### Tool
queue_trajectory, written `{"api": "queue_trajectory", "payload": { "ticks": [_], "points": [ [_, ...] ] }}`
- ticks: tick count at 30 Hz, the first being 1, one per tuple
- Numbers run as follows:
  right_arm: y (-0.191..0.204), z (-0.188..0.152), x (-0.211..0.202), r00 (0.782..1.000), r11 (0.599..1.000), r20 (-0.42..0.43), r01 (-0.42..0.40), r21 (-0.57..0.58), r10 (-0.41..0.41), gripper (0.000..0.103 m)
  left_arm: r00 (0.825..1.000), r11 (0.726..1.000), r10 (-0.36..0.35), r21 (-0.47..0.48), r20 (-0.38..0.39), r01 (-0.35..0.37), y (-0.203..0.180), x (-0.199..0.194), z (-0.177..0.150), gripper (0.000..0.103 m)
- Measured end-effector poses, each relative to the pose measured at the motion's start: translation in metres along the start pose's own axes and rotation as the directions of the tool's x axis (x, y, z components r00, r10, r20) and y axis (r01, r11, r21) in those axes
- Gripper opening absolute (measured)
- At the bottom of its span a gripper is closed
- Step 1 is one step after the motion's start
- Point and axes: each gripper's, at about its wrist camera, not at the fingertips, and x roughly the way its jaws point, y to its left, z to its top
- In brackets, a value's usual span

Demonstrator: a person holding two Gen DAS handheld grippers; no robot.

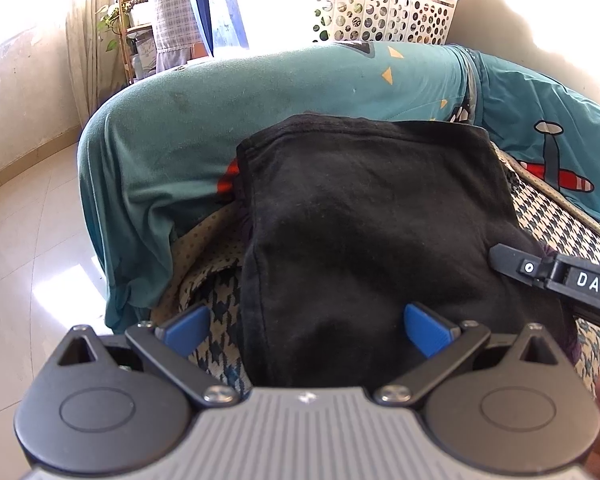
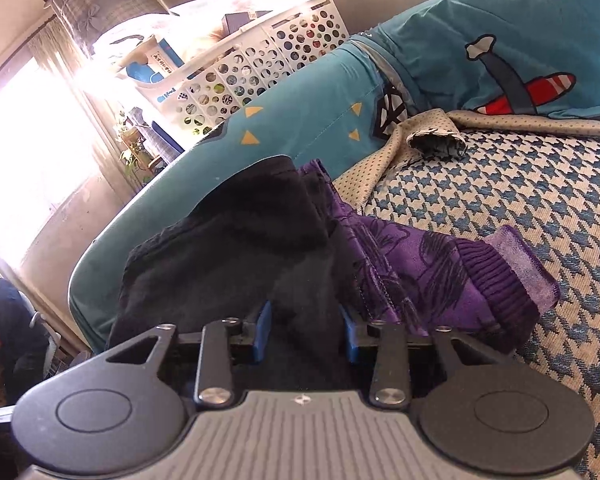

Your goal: Fold clothes

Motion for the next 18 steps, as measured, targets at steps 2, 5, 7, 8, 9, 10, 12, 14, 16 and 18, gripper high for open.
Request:
{"api": "queue_trajectory", "payload": {
  "ticks": [2, 5, 7, 8, 9, 10, 12, 14, 16, 18],
  "points": [
    [0.005, 0.001, -0.003, 1.0, 1.0, 0.016, 0.008, -0.02, -0.007, 0.013, 1.0, 1.0, 0.003, 0.003, 0.005, -0.003, 0.0, 0.0, 0.0, 0.103],
    [0.013, 0.003, -0.008, 0.999, 0.999, 0.037, 0.018, -0.045, -0.017, 0.011, 1.0, 1.0, 0.005, 0.004, 0.008, -0.005, -0.001, -0.002, 0.0, 0.103],
    [0.017, 0.005, -0.012, 0.998, 0.998, 0.049, 0.032, -0.06, -0.029, 0.011, 1.0, 1.0, 0.006, 0.003, 0.01, -0.006, -0.001, -0.003, 0.0, 0.103],
    [0.019, 0.005, -0.013, 0.998, 0.997, 0.052, 0.041, -0.068, -0.037, 0.01, 1.0, 1.0, 0.006, 0.002, 0.011, -0.006, -0.001, -0.003, 0.0, 0.103],
    [0.021, 0.006, -0.014, 0.997, 0.996, 0.055, 0.05, -0.077, -0.046, 0.01, 1.0, 1.0, 0.009, 0.0, 0.013, -0.009, -0.001, -0.004, 0.0, 0.103],
    [0.023, 0.006, -0.015, 0.997, 0.995, 0.058, 0.058, -0.085, -0.054, 0.01, 1.0, 1.0, 0.018, -0.001, 0.021, -0.018, -0.001, -0.005, 0.001, 0.103],
    [0.025, 0.007, -0.018, 0.996, 0.993, 0.068, 0.069, -0.099, -0.062, 0.01, 0.998, 0.999, 0.037, 0.001, 0.046, -0.037, -0.002, -0.009, 0.002, 0.103],
    [0.027, 0.01, -0.023, 0.994, 0.991, 0.081, 0.079, -0.106, -0.071, 0.009, 0.996, 0.999, 0.046, 0.007, 0.072, -0.046, -0.004, -0.013, 0.003, 0.103],
    [0.029, 0.014, -0.028, 0.992, 0.989, 0.094, 0.094, -0.114, -0.083, 0.009, 0.995, 0.998, 0.051, 0.015, 0.09, -0.053, -0.005, -0.016, 0.004, 0.103],
    [0.023, 0.017, -0.03, 0.991, 0.988, 0.095, 0.108, -0.111, -0.098, 0.009, 0.995, 0.999, 0.047, 0.021, 0.089, -0.049, -0.008, -0.016, 0.004, 0.103]
  ]
}}
